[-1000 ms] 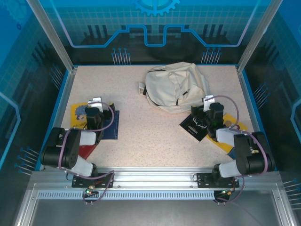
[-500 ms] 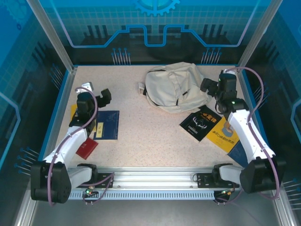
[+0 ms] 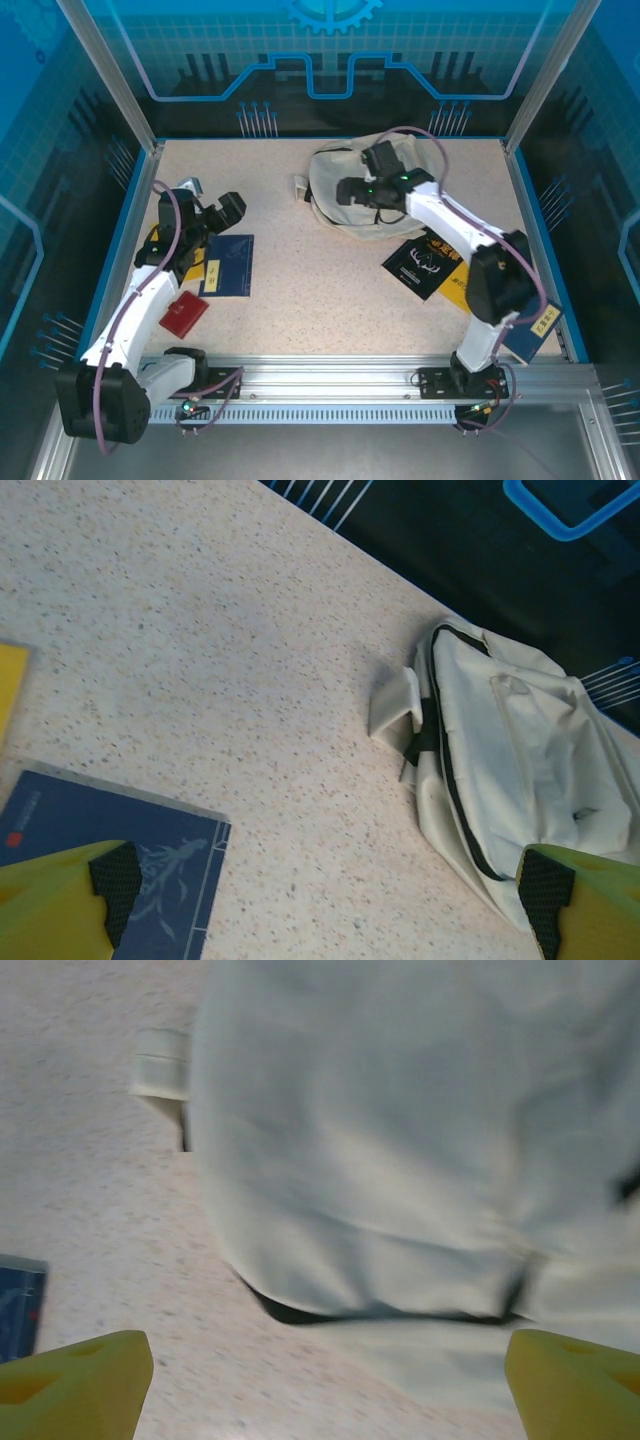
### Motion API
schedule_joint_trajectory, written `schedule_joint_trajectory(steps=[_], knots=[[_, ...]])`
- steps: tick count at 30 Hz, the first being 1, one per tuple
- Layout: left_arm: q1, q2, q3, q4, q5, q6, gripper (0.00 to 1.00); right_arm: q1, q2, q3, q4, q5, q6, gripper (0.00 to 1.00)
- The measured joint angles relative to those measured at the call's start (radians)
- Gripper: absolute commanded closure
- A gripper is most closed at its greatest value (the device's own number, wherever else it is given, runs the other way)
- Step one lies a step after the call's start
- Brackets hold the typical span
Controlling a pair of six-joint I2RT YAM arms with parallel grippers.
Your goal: Pack books, pencil case, and school supplies into a backpack
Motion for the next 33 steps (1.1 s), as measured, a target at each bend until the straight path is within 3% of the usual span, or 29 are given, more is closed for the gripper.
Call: schedule_joint_trajectory(steps=[10, 16, 23, 29, 33], knots=[[-0.009, 0.012, 0.003, -0.054, 0.069, -0.019, 0.01, 0.048, 0.440, 0.410, -0.032, -0.114, 0.035, 0.06], [-0.011, 0.048, 0.014, -0.088, 0.082, -0.023, 0.01, 0.078, 0.564, 0.505, -0.077, -0.160, 0.019, 0.05], [-0.012, 0.085, 0.057, -0.124, 0.079, -0.045, 0.01, 0.181, 0.533, 0.411, -0.059, -0.205, -0.064, 0.07], [-0.013, 0.114, 0.066, -0.140, 0.090, -0.057, 0.01, 0.313, 0.333, 0.105, -0.024, -0.268, -0.115, 0.09], [-0.031, 0.141, 0.080, -0.139, 0.114, -0.064, 0.01, 0.335, 0.228, 0.008, -0.055, -0.270, -0.113, 0.09]])
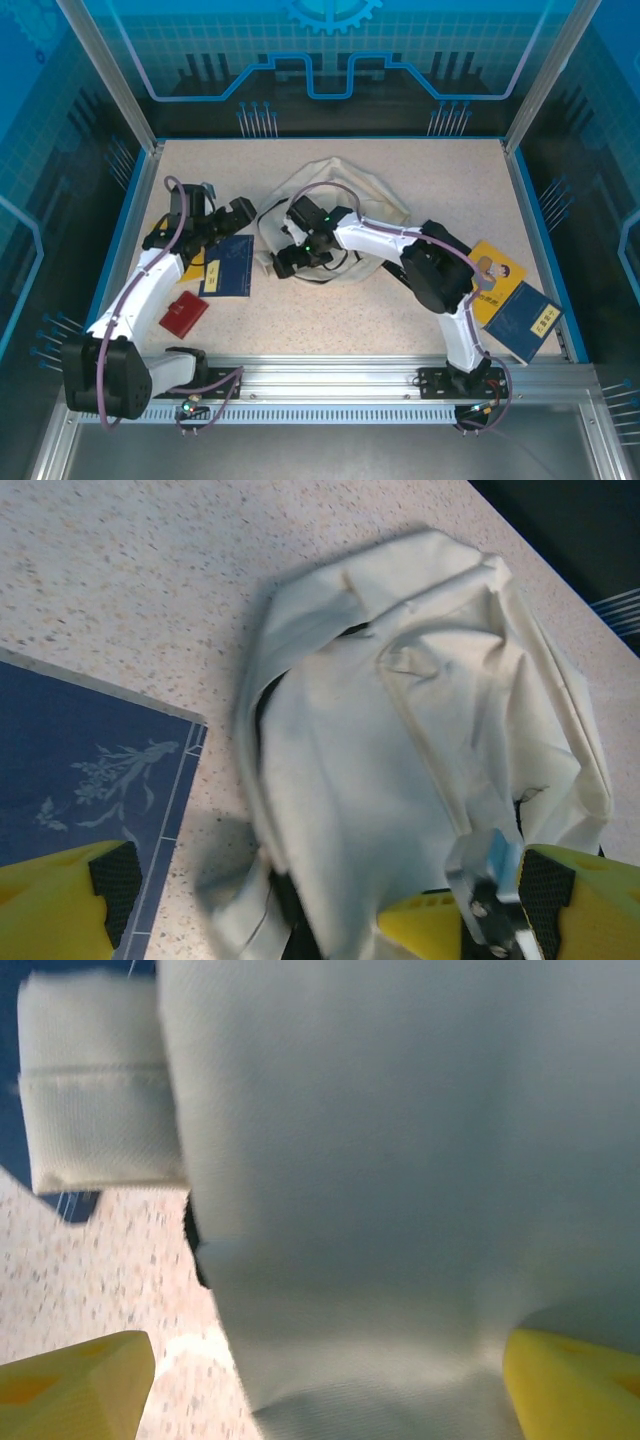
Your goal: Pack books, pencil case, and school supplies into a backpack
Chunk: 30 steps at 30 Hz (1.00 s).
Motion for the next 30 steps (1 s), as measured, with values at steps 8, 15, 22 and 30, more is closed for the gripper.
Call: schedule_joint_trajectory(steps=[8, 15, 22, 30], knots=[[-0.145, 0.091, 0.081, 0.000, 0.053, -0.003, 0.11, -0.138, -0.401, -0.247, 0.074, 0.135, 0.196, 0.15], [-0.342, 0.236, 0.156, 0.029, 0.101, -0.040, 0.28, -0.362, -0.581, -0.493, 0.113, 0.152, 0.341, 0.28], [-0.514, 0.429, 0.205, 0.108, 0.109, -0.140, 0.46, -0.488, -0.581, -0.596, 0.131, 0.106, 0.407, 0.38], [-0.602, 0.629, 0.306, 0.166, 0.106, -0.213, 0.64, -0.516, -0.581, -0.637, 0.174, 0.069, 0.438, 0.49]])
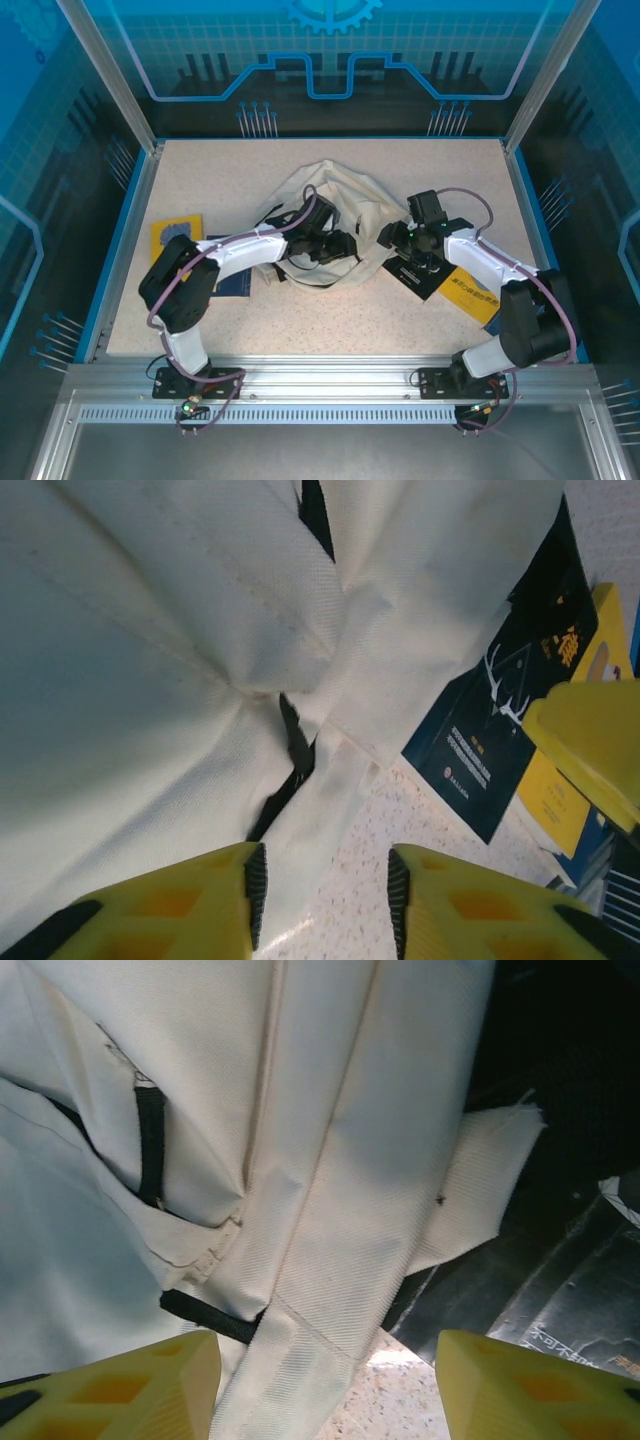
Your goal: Pack books, pencil case, and school supplies into a backpack
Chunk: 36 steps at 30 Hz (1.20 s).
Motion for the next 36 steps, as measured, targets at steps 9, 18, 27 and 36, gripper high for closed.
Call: schedule_joint_trajectory(steps=[9, 18, 27, 36], knots=[[-0.019, 0.127, 0.100, -0.003, -0.072, -0.008, 0.65, -0.007, 0.000, -0.011, 0.024, -0.023, 0.005, 0.49], [-0.023, 0.177, 0.128, -0.003, -0.079, -0.018, 0.80, -0.007, 0.000, -0.011, 0.026, -0.023, 0.005, 0.49], [-0.028, 0.179, 0.141, 0.000, -0.078, -0.023, 0.80, -0.008, 0.000, -0.011, 0.027, -0.027, 0.008, 0.50], [-0.028, 0.206, 0.160, 0.000, -0.078, -0.026, 0.83, -0.008, 0.024, -0.039, 0.042, -0.042, 0.012, 0.54]])
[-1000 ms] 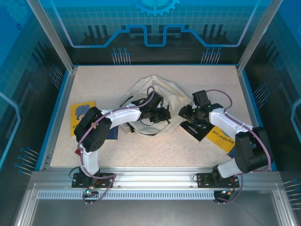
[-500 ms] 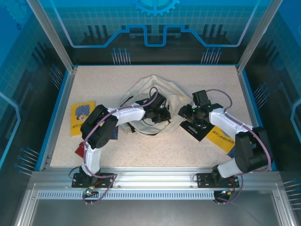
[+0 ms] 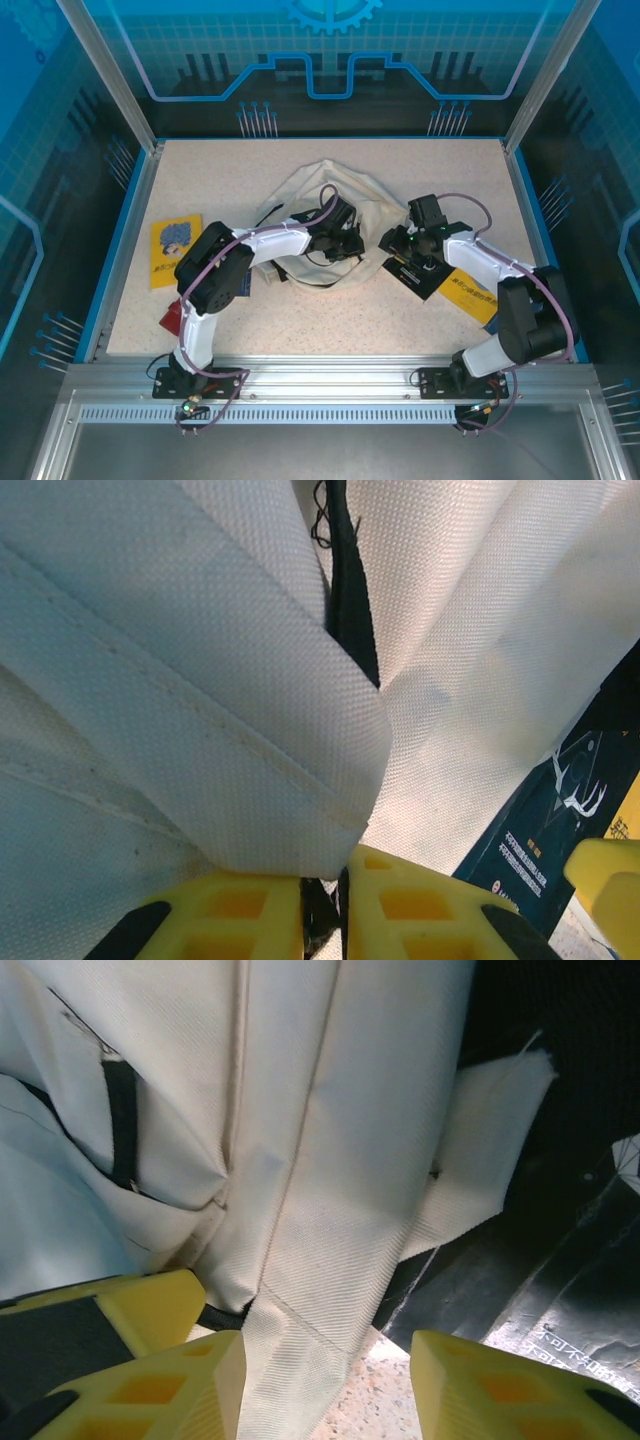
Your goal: Pack books, pencil case, and school supplies into a backpack
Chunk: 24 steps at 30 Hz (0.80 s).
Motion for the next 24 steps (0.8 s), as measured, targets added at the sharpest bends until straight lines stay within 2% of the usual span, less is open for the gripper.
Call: schedule_joint_trajectory(steps=[7, 17, 21, 24], knots=[[0.000, 0.011, 0.008, 0.000, 0.000, -0.001, 1.00, 0.000, 0.042, -0.001, 0.013, -0.006, 0.003, 0.54], [0.000, -0.060, -0.011, -0.010, 0.001, 0.038, 1.00, 0.000, 0.103, 0.024, 0.031, -0.009, 0.003, 0.49], [0.000, -0.123, -0.026, -0.012, 0.008, 0.059, 1.00, 0.000, 0.127, 0.040, 0.053, -0.029, 0.003, 0.51], [0.000, -0.140, -0.027, -0.016, 0.008, 0.074, 1.00, 0.000, 0.146, 0.055, 0.060, -0.038, 0.003, 0.58]])
